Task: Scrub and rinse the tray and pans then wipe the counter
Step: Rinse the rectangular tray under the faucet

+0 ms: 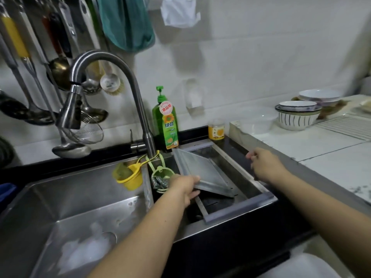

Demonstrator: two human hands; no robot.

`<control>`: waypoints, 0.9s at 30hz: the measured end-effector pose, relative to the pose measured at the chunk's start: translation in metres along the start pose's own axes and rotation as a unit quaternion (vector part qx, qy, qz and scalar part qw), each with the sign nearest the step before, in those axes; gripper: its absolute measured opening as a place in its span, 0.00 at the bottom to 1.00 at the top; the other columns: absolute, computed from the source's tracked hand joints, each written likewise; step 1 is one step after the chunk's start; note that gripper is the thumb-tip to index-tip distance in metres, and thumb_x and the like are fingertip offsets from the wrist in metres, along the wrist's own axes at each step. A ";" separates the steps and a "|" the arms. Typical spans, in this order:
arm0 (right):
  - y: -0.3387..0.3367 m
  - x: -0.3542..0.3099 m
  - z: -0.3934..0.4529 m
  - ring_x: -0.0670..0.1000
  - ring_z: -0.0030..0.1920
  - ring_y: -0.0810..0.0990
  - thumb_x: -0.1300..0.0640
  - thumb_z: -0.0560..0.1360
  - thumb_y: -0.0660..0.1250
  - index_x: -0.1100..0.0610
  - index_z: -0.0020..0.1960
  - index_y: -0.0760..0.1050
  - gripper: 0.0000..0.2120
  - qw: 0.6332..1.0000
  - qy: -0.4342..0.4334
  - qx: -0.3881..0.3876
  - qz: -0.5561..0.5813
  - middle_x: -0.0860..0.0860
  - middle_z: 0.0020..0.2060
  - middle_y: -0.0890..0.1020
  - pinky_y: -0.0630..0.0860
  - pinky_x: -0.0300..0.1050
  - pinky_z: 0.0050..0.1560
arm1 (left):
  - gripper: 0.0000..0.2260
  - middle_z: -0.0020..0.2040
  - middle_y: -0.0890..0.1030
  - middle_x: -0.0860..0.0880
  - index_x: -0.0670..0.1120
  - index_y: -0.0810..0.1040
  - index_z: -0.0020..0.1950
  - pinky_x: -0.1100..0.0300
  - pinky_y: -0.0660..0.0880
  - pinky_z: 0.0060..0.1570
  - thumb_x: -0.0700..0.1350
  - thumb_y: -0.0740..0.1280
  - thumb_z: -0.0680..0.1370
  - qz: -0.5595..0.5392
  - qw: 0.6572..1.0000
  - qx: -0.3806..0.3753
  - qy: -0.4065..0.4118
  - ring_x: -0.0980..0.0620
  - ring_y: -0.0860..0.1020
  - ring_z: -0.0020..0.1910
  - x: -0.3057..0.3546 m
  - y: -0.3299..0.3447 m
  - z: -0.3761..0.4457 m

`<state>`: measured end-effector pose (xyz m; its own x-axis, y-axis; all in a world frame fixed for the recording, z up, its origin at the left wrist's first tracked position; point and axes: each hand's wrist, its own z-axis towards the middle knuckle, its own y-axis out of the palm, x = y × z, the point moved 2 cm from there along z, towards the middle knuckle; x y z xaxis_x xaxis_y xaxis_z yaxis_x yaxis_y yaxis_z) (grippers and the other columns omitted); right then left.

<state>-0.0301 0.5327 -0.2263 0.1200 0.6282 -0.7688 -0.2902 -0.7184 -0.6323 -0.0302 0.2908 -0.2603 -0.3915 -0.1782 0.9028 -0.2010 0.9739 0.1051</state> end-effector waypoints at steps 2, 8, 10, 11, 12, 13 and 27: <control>0.001 -0.007 -0.002 0.58 0.42 0.80 0.61 0.84 0.55 0.50 0.45 0.74 0.14 1.000 -0.012 -0.012 -0.006 0.58 0.44 0.79 0.81 0.51 0.37 | 0.11 0.53 0.81 0.40 0.38 0.74 0.61 0.59 0.79 0.28 0.40 0.69 0.81 0.148 0.988 0.009 0.032 0.45 0.81 0.41 0.004 -0.007 -0.006; 0.038 -0.060 -0.026 0.54 0.35 0.80 0.63 0.83 0.57 0.55 0.48 0.78 0.12 0.994 -0.051 -0.097 -0.021 0.57 0.37 0.82 0.76 0.47 0.34 | 0.13 0.41 0.77 0.44 0.40 0.75 0.55 0.60 0.76 0.29 0.51 0.63 0.84 0.384 0.923 -0.039 0.004 0.50 0.77 0.30 0.016 -0.074 -0.039; 0.062 -0.085 -0.039 0.54 0.31 0.79 0.63 0.81 0.59 0.56 0.46 0.77 0.10 0.989 -0.066 -0.133 -0.019 0.56 0.32 0.80 0.77 0.48 0.32 | 0.09 0.37 0.77 0.45 0.43 0.73 0.49 0.60 0.74 0.29 0.48 0.67 0.82 0.385 0.921 -0.016 0.050 0.49 0.75 0.30 0.019 -0.110 -0.052; 0.075 -0.097 -0.046 0.54 0.30 0.78 0.63 0.80 0.61 0.57 0.44 0.76 0.08 0.985 -0.077 -0.156 -0.021 0.55 0.31 0.80 0.78 0.50 0.32 | 0.09 0.34 0.75 0.46 0.45 0.72 0.45 0.62 0.70 0.28 0.45 0.69 0.81 0.376 0.923 0.003 0.080 0.49 0.73 0.30 0.021 -0.129 -0.058; 0.088 -0.109 -0.055 0.54 0.31 0.78 0.63 0.79 0.63 0.57 0.42 0.75 0.07 0.979 -0.092 -0.181 -0.036 0.55 0.31 0.79 0.79 0.52 0.34 | 0.12 0.32 0.72 0.48 0.47 0.69 0.40 0.63 0.66 0.27 0.41 0.71 0.79 0.357 0.928 0.029 0.103 0.50 0.70 0.29 0.023 -0.150 -0.066; 0.102 -0.126 -0.066 0.53 0.32 0.77 0.63 0.77 0.66 0.56 0.40 0.72 0.08 0.972 -0.109 -0.194 -0.069 0.54 0.32 0.78 0.78 0.51 0.36 | 0.16 0.30 0.70 0.49 0.48 0.67 0.36 0.63 0.61 0.27 0.36 0.71 0.77 0.335 0.933 0.059 0.116 0.51 0.67 0.28 0.025 -0.174 -0.073; 0.359 -0.339 -0.244 0.54 0.60 0.80 0.62 0.76 0.64 0.50 0.57 0.83 0.15 0.841 -0.379 -0.307 -0.233 0.50 0.56 0.85 0.73 0.41 0.53 | 0.07 0.54 0.83 0.34 0.39 0.76 0.60 0.48 0.85 0.43 0.35 0.64 0.82 0.076 0.970 0.231 0.004 0.39 0.86 0.43 0.009 -0.548 -0.210</control>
<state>0.0572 -0.0110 -0.2160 -0.6231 0.7272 -0.2879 0.1935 -0.2133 -0.9576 0.2650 -0.2150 -0.2221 -0.4404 -0.0350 0.8971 -0.5234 0.8219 -0.2249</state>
